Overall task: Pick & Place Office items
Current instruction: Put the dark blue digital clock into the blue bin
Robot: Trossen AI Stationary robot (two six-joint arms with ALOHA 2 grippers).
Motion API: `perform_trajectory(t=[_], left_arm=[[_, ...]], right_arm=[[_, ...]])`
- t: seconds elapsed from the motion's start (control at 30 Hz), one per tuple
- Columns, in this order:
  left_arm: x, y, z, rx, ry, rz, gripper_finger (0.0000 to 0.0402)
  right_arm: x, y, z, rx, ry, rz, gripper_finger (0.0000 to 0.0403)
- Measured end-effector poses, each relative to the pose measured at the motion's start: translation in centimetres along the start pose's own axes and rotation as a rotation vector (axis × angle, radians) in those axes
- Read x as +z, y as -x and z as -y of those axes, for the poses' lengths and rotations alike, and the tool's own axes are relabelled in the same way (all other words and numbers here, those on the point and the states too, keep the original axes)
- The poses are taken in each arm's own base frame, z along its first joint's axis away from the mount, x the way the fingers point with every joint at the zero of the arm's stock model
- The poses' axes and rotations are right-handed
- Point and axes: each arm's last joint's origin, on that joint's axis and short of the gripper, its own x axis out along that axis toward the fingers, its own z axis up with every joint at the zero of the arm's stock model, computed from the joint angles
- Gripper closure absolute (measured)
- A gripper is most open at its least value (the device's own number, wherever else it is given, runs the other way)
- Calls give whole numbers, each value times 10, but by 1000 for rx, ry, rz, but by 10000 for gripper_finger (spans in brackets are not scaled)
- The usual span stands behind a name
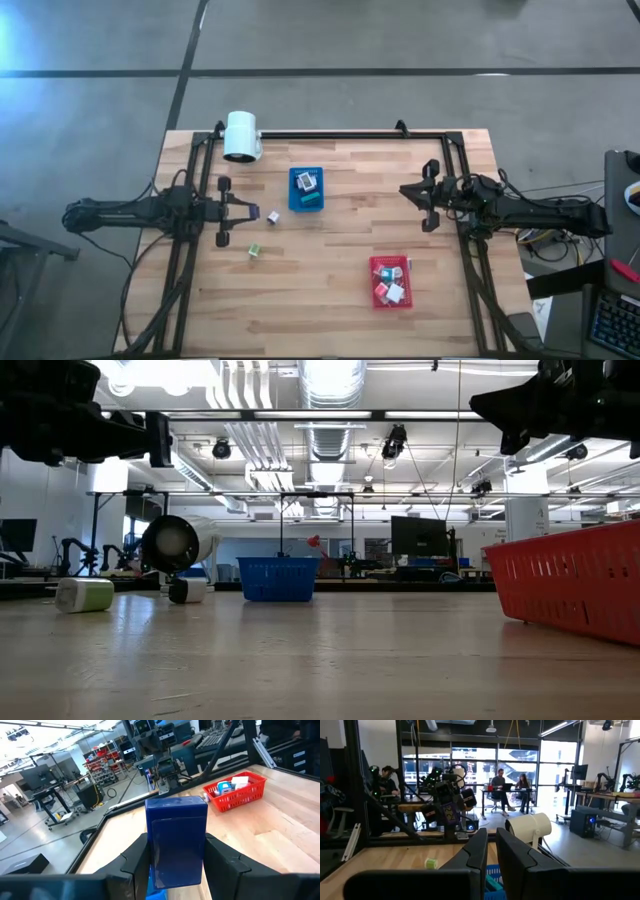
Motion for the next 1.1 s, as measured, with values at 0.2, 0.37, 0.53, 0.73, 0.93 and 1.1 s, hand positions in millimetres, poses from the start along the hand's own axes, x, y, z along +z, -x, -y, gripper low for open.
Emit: perform_trajectory(t=[0.2, 0.37, 0.53, 0.73, 0.93, 1.1], left_arm=[[0, 0, 0, -2, 0, -2, 256], [12, 1, -5, 26, 68, 83, 256], [42, 2, -20, 144, 200, 124, 256], [68, -13, -37, 309, 263, 24, 256], [97, -48, -58, 340, 240, -179, 256], [106, -87, -79, 334, 229, -405, 256]], right_arm=[[0, 0, 0, 0, 0, 0, 369], [0, 0, 0, 0, 0, -1, 369], [0, 0, 0, 0, 0, -1, 369], [0, 0, 0, 0, 0, -1, 369], [-1, 0, 0, 0, -5, -7, 369], [-1, 0, 0, 1, -6, -9, 369]])
